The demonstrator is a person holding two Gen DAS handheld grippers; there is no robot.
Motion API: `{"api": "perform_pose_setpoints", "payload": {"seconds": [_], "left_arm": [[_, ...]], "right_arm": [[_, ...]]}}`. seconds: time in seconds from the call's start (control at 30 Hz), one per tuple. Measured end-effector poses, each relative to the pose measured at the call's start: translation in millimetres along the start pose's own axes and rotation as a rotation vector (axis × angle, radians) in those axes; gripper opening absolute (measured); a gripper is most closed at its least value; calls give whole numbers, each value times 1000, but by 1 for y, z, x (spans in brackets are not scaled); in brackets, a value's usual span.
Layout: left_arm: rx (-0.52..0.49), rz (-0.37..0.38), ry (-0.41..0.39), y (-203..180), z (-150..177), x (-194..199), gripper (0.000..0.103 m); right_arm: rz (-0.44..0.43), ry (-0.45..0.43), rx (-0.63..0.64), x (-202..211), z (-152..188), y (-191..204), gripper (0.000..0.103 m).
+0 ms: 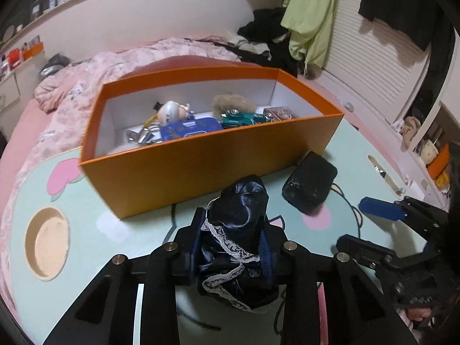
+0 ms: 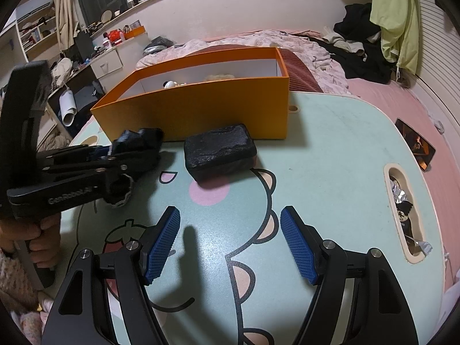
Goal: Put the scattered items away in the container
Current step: 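Grasp the black lace-trimmed cloth with the left gripper while the right grasps the black pouch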
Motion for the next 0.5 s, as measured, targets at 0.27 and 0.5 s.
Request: {"api": "perform_pose_setpoints", "payload": {"seconds": [0.27, 0.5], "left_arm": [[74, 10, -91, 16, -1, 37, 31], [100, -5, -128, 25, 0, 53, 31]], "right_arm": [[-4, -1, -5, 0, 0, -1, 73], [-37, 3, -73, 3, -2, -5, 73]]}}
Point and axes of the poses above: each gripper's, at about its wrist camera, not at the fingertips, and x roughly against the way its jaws point, y to its left, z to its underside, the point moved 9 cm from there along -x, roughly the way its jaws point, and after that the axes turned 4 degrees about y, right-handed, at the moved point
